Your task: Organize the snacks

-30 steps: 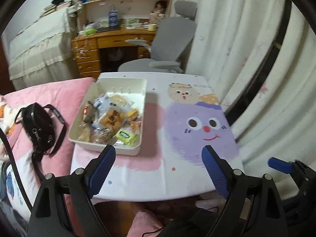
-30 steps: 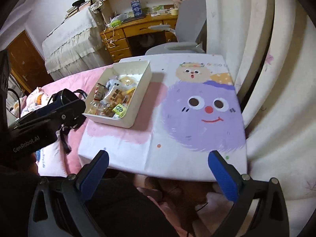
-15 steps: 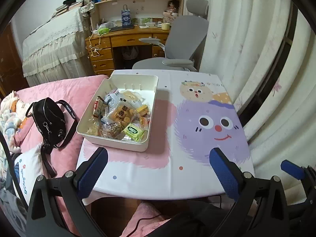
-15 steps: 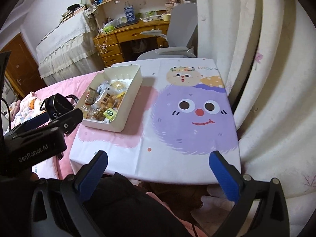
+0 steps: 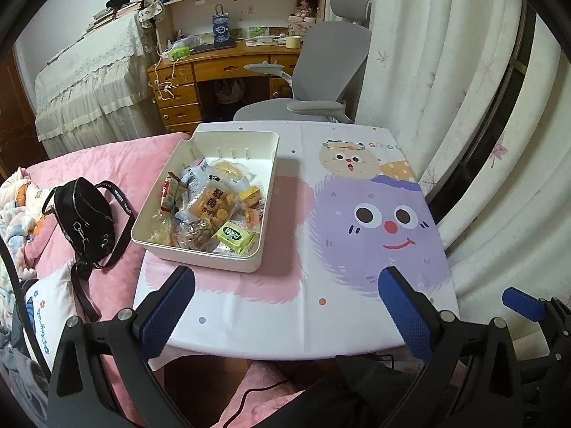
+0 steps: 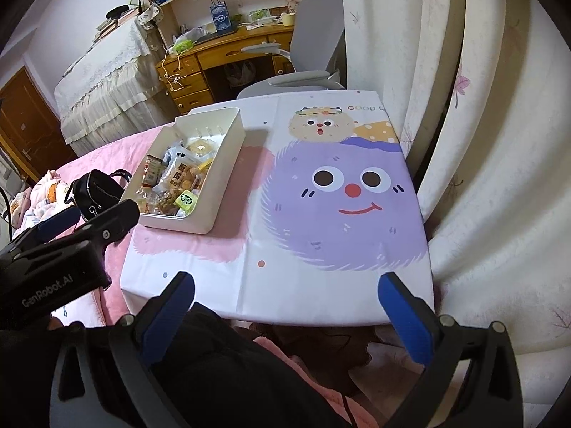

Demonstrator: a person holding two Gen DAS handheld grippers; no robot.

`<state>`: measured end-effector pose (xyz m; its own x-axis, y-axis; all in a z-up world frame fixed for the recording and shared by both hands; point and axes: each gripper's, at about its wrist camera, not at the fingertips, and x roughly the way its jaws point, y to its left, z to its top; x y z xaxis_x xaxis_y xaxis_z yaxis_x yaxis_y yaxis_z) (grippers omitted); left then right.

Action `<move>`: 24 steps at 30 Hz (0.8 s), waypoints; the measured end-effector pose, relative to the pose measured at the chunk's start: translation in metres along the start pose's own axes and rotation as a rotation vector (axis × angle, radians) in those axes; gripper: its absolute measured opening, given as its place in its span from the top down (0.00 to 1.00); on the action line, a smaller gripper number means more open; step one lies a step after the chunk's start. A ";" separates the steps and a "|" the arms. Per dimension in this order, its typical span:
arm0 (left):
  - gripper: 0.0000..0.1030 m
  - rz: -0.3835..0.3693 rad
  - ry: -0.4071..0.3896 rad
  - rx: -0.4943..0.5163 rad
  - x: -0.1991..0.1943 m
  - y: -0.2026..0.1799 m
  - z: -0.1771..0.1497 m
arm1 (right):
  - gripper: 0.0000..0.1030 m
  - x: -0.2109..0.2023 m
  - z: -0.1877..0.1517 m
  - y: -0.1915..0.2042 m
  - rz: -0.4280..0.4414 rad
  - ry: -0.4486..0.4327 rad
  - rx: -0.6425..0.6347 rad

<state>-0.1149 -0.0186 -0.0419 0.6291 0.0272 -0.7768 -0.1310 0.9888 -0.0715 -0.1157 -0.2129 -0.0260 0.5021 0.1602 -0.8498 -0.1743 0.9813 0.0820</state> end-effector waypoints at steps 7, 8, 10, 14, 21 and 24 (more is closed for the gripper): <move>0.01 -0.010 0.007 0.004 0.003 -0.003 0.002 | 0.00 -0.001 0.001 -0.001 0.005 0.000 0.005; 0.01 -0.011 0.010 0.004 0.004 -0.003 0.003 | 0.00 -0.001 0.002 -0.002 0.005 0.002 0.009; 0.01 -0.013 0.013 0.007 0.004 -0.003 0.002 | 0.00 -0.001 0.002 -0.002 0.007 0.001 0.009; 0.01 -0.014 0.013 0.014 0.003 -0.002 0.001 | 0.00 0.000 0.002 -0.003 0.001 -0.004 0.007; 0.01 -0.010 0.013 0.020 0.001 -0.002 0.000 | 0.00 0.001 0.002 -0.004 0.002 -0.005 0.005; 0.01 -0.006 0.012 0.023 0.000 -0.001 0.001 | 0.00 0.001 0.002 -0.004 0.002 -0.005 0.007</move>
<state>-0.1139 -0.0195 -0.0412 0.6204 0.0195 -0.7840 -0.1098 0.9920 -0.0622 -0.1127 -0.2169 -0.0258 0.5058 0.1629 -0.8471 -0.1699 0.9816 0.0873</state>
